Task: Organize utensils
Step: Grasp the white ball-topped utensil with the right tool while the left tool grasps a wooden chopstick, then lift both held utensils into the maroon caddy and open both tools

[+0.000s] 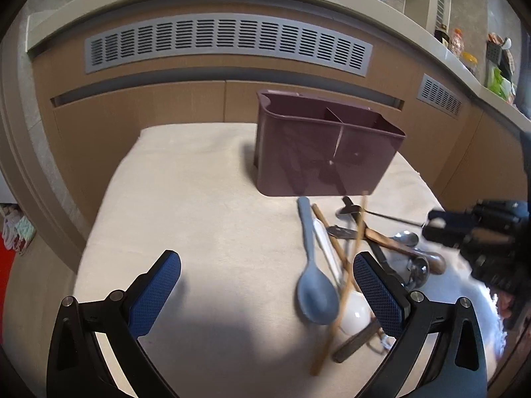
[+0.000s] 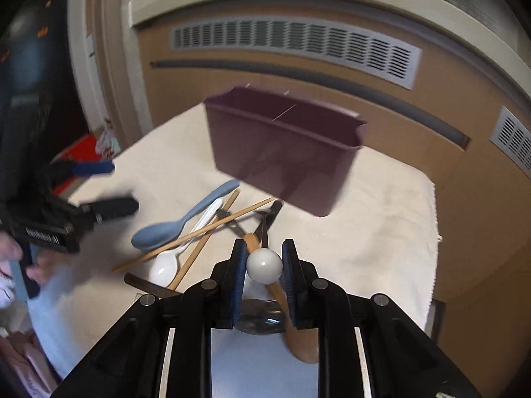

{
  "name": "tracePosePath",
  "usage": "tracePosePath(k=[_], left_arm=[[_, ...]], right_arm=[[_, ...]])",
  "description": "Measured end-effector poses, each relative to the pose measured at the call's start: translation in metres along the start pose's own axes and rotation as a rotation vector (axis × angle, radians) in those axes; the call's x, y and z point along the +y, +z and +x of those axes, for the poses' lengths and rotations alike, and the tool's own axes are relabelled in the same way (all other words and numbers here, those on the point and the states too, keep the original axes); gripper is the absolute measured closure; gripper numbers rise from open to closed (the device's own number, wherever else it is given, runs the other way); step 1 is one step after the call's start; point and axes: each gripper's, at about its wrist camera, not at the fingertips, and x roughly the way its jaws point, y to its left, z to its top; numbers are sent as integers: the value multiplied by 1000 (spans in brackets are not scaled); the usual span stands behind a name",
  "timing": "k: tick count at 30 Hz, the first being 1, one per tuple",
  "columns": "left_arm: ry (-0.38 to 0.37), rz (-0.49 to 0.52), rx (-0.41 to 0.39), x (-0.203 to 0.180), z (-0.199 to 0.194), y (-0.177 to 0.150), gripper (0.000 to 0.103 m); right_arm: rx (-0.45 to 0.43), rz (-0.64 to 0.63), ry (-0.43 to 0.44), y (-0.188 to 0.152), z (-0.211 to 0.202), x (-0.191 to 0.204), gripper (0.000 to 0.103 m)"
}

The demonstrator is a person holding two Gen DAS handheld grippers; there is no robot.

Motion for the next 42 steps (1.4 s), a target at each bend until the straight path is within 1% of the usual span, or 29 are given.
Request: tracePosePath(k=[4,7,8,9,10,12,13,14,15,17,18,19,21,23,28,29,32,34,36,39,42], left_arm=[[-47,-14,40,-13,7,2,0],[-44,32,33,-27,9,3,1],[-42,59,29,-32,10,4,4],[-41,94,29,-39,12,5,14],[-43,137,41,-46,17,7,21],[-83,234,109,-62,32,14,43],[-119,279,161,-70,43,18,49],[-138,304,201,-76,50,19,59],[-152,331,251,-82,60,21,64],[-153,376,309,-91,73,22,67],[-144,396,326,-95,78,22,70],[-134,407,339,-97,83,23,72],[-117,396,366,-98,91,25,78],[-110,355,389,-94,99,27,83],[-65,343,338,-92,97,29,97],[-62,336,318,-91,92,29,97],[-91,272,223,-85,65,33,97],[-114,212,137,-83,41,33,97],[-101,147,22,-77,15,33,97],[-81,95,-65,-72,-8,35,97],[-83,66,-108,-68,-28,40,97]], right_arm=[[-21,87,0,0,-23,-26,84],[-48,116,-3,5,-37,-38,84],[-58,115,-13,8,-41,-40,84],[-62,111,-22,11,-44,-41,84],[-66,109,-30,14,-41,-44,84],[-68,110,-33,19,-43,-47,84],[-65,111,-31,20,-43,-49,84],[-62,111,-30,21,-43,-49,84],[-59,109,-26,21,-41,-50,84],[-52,107,-18,21,-40,-51,84],[-50,107,-16,20,-39,-52,84],[-50,108,-14,20,-37,-53,84],[-48,108,-14,19,-34,-54,84],[-47,119,-12,17,-31,-57,84],[-51,140,-13,16,-35,-56,84],[-53,137,-14,16,-37,-55,84],[-63,122,-22,17,-47,-47,84],[-72,112,-33,19,-57,-41,84],[-87,101,-43,21,-66,-36,84],[-105,81,-63,25,-81,-28,84],[-129,60,-78,29,-98,-19,84]])
